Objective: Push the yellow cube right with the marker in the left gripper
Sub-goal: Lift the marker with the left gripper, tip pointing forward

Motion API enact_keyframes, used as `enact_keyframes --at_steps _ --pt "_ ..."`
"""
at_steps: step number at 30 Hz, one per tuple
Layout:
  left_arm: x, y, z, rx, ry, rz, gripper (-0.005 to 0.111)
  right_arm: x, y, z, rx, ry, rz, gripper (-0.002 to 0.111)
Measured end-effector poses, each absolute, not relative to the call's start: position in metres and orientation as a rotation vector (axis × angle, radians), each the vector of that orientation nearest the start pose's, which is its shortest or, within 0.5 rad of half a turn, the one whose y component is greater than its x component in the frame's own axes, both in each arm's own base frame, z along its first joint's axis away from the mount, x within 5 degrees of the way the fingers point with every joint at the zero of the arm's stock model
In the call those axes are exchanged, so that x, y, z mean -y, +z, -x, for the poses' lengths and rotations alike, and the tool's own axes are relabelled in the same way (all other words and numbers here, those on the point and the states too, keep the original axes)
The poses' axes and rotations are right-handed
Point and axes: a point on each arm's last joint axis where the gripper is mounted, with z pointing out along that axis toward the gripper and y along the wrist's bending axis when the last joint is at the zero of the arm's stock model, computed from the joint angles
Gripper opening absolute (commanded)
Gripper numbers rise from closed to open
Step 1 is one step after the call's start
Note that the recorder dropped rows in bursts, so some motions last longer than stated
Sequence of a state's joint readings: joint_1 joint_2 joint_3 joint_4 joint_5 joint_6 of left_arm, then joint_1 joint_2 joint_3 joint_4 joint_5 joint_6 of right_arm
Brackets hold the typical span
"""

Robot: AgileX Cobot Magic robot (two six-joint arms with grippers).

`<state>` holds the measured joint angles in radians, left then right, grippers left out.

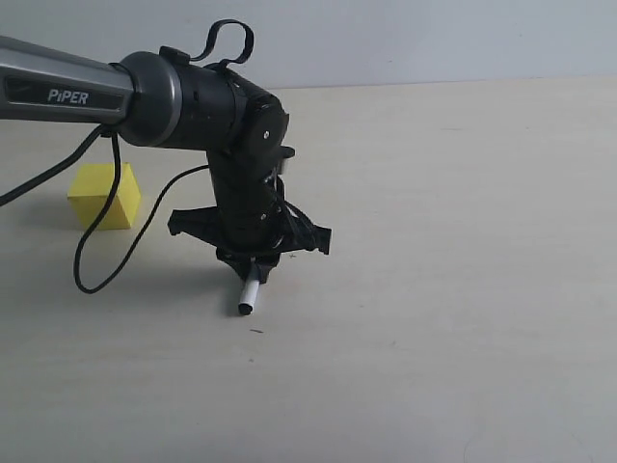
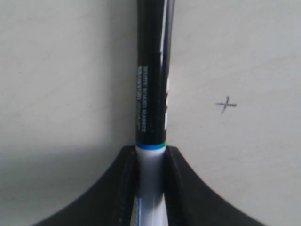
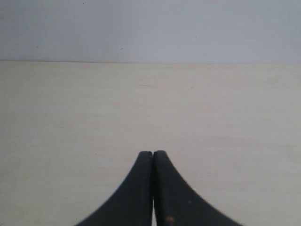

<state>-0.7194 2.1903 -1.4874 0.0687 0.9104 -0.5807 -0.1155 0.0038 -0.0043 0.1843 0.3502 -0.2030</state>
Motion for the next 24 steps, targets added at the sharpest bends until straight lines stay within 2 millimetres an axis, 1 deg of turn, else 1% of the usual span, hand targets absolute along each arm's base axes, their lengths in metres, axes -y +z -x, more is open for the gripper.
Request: enact_keyframes --at_steps 3,6,8,10,12,15,17,19,20,21,24 --pt "0.271 0.113 -0.317 -3.059 0.026 -0.291 0.000 0.000 0.183 -0.054 -1.827 -0.045 -0.034 0.000" --pt "0.270 0.113 -0.316 -3.061 0.040 -0.362 0.000 0.000 0.183 -0.054 -1.827 -0.045 -0.034 0.000" --pt "0.269 0.118 -0.315 -3.061 0.064 -0.436 0.000 0.000 0.183 -0.054 -1.827 -0.045 -0.034 0.000" --pt "0.266 0.130 -0.315 -3.041 0.097 -0.505 0.000 0.000 0.183 -0.054 -1.827 -0.045 -0.034 0.000" --pt "0.263 0.150 -0.316 -2.996 0.114 -0.559 0.000 0.000 0.183 -0.054 -1.827 -0.045 -0.034 0.000" --pt "0.257 0.189 -0.311 -2.923 0.108 -0.636 0.000 0.000 0.183 -0.054 -1.827 -0.045 -0.034 0.000" --pt "0.254 0.214 -0.304 -2.882 0.103 -0.690 0.000 0.000 0.183 -0.054 -1.827 -0.045 -0.034 0.000" --pt "0.252 0.233 -0.297 -2.850 0.096 -0.731 0.000 0.000 0.183 -0.054 -1.827 -0.045 -0.034 0.000" --pt "0.250 0.246 -0.291 -2.827 0.084 -0.748 0.000 0.000 0.183 -0.054 -1.827 -0.045 -0.034 0.000" --pt "0.249 0.255 -0.287 -2.810 0.073 -0.759 0.000 0.000 0.183 -0.054 -1.827 -0.045 -0.034 0.000" --pt "0.240 0.290 -0.272 -2.741 0.024 -0.762 0.000 0.000 0.183 -0.054 -1.827 -0.045 -0.034 0.000"
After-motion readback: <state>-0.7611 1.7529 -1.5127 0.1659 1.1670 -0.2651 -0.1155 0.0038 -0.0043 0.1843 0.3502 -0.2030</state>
